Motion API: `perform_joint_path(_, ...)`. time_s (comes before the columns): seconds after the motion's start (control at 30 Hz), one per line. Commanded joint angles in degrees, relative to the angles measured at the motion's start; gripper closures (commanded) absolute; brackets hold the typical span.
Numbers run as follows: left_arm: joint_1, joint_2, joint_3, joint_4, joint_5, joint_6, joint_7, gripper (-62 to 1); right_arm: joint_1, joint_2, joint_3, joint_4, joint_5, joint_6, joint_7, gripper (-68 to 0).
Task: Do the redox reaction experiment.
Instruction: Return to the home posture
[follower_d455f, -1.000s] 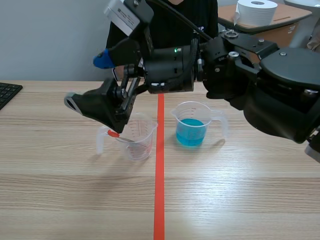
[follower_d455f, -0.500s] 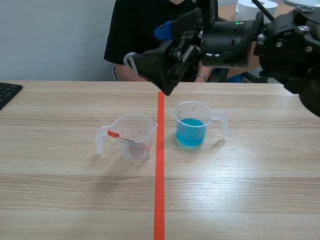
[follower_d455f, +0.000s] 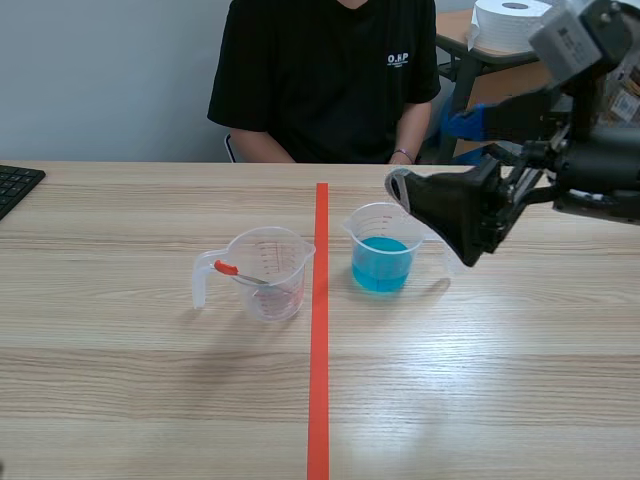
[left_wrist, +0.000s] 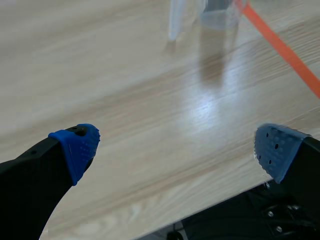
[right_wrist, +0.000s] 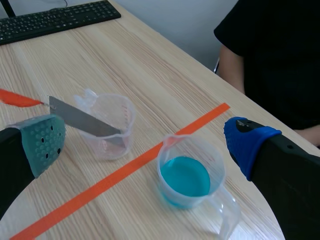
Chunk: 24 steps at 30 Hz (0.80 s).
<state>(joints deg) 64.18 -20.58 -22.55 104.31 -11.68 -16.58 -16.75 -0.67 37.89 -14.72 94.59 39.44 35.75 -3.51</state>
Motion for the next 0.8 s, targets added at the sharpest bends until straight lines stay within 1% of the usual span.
perform_joint_path(0.0,-2.05,0.74,0.24,1.60,0.96,-0.15,0.94,-62.3,-2.32,1.22,1.49,2.25,-0.13,-0.50,0.90,-67.9)
perform_joint_path(0.07,-3.96,1.05,0.24,2.95,2.47,-1.09,2.45,-62.3,-6.62,1.86,3.96,4.63,-0.72,-0.72,0.90,-67.9)
perform_joint_path(0.2,-8.31,1.01,0.24,5.05,2.51,-2.80,6.25,-62.3,-15.28,1.97,8.90,8.90,-1.68,-1.05,0.90,-67.9)
perform_joint_path(0.27,-10.67,0.61,0.24,5.73,2.49,-3.82,7.85,-62.3,-19.52,1.97,10.71,11.21,-1.79,-1.92,0.92,-67.9)
perform_joint_path(0.3,-11.80,0.22,0.24,5.99,2.23,-4.35,8.52,-62.3,-21.44,1.97,11.52,12.31,-1.81,-1.95,1.01,-67.9)
perform_joint_path(0.37,-13.92,-0.96,0.24,6.49,0.94,-5.49,9.44,-62.3,-25.31,1.97,13.07,14.62,-1.99,-2.14,1.31,-67.9)
perform_joint_path(0.4,-14.95,-1.92,0.24,6.84,-0.15,-5.75,10.25,-62.3,-27.45,1.97,13.88,16.00,-2.01,-2.93,1.31,-67.9)
perform_joint_path(0.53,-17.59,-6.56,1.05,8.20,-4.07,-5.66,12.33,-62.3,-34.53,1.95,16.92,20.92,-4.44,-5.38,1.36,-67.9)
perform_joint_path(0.6,-18.21,-9.27,1.95,8.26,-6.12,-5.44,12.35,-62.3,-37.00,1.95,18.38,22.86,-4.72,-6.01,1.33,-67.9)
perform_joint_path(0.63,-18.53,-10.58,2.51,8.26,-7.10,-5.18,12.61,-62.3,-37.51,1.95,19.02,23.37,-4.72,-6.01,1.31,-67.9)
perform_joint_path(0.7,-19.10,-12.98,3.98,8.26,-9.44,-3.65,13.31,-62.3,-37.59,1.92,19.80,23.56,-4.72,-6.27,1.27,-67.9)
perform_joint_path(0.73,-19.50,-13.99,4.79,8.26,-10.27,-2.75,13.68,-62.3,-37.57,1.92,20.13,23.56,-4.74,-6.56,1.25,-67.9)
perform_joint_path(0.77,-19.76,-14.75,5.55,8.26,-10.45,-1.75,13.68,-62.3,-37.57,1.92,20.48,23.56,-4.74,-6.67,1.16,-67.9)
